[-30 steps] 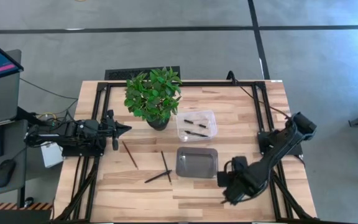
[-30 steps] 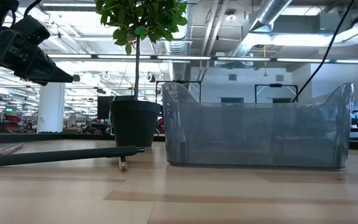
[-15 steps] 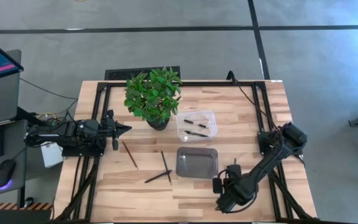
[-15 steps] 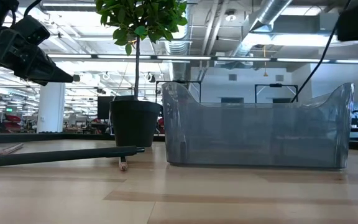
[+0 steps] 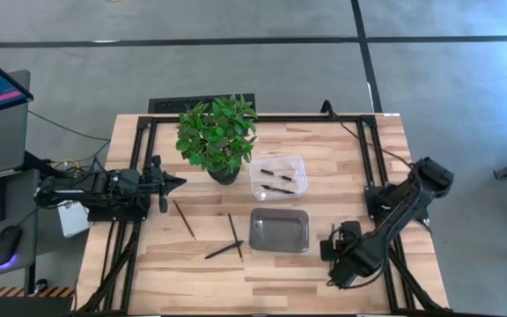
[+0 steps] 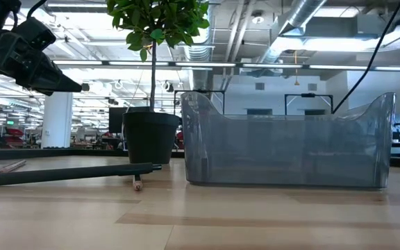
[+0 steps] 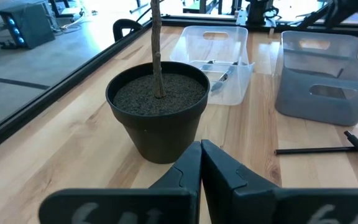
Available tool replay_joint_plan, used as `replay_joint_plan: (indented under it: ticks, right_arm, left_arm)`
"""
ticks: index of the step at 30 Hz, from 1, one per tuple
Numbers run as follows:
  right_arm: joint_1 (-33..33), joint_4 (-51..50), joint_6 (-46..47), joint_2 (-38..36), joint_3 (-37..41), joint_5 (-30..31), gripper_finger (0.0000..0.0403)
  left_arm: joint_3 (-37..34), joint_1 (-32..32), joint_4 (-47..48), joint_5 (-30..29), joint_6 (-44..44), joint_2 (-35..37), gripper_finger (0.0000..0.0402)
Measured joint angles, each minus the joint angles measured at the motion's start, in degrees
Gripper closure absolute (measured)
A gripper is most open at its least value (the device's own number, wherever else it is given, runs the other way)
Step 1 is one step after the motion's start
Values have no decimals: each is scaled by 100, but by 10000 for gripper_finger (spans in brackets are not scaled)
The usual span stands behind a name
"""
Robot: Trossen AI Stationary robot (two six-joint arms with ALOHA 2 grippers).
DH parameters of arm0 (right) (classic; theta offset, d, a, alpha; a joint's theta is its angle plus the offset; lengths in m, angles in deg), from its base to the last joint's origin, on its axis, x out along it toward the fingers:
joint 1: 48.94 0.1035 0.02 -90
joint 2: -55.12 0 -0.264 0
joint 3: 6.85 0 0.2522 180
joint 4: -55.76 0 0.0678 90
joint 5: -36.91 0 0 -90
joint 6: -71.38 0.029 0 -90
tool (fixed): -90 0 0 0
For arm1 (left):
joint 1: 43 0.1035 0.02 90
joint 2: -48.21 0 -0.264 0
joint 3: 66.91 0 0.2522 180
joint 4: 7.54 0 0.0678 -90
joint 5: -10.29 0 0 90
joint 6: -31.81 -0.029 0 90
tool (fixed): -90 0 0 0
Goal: Sort pens & pencils
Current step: Put the green pencil into the black bin
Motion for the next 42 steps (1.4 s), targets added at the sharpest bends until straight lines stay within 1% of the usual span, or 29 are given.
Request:
replay_joint_plan:
  ticks: [3,8,11,18,25,28,29,33,39,42]
  right_arm:
    - [-1,291,1,-276,427,125,273]
    - [101,1303,21,-581,1224,249,278]
    - [116,1859,36,-721,1477,238,280]
    - [7,1967,-38,-694,1415,424,280]
    - [7,2088,-89,-666,1405,424,280]
    - [21,2093,-667,-675,1257,357,280]
    - [21,2091,-733,-701,1196,296,280]
    - [20,2009,-383,-723,984,436,280]
    - [19,2135,-219,-668,966,414,280]
    - [19,2125,-150,-668,965,542,280]
  left_arm:
    - [0,0,0,0,0,0,401]
    - [-1,0,-2,0,0,0,401]
    - [0,0,-2,0,0,1,401]
    - [0,0,-7,0,-7,2,402]
    - [0,0,-18,-2,-21,1,401]
    - [0,0,-20,-2,-22,1,401]
    - [0,0,-20,-2,-22,0,401]
    - [0,0,-20,-2,-22,0,401]
    - [-1,0,-20,-2,-19,0,402]
    - [0,0,-17,-2,-17,0,401]
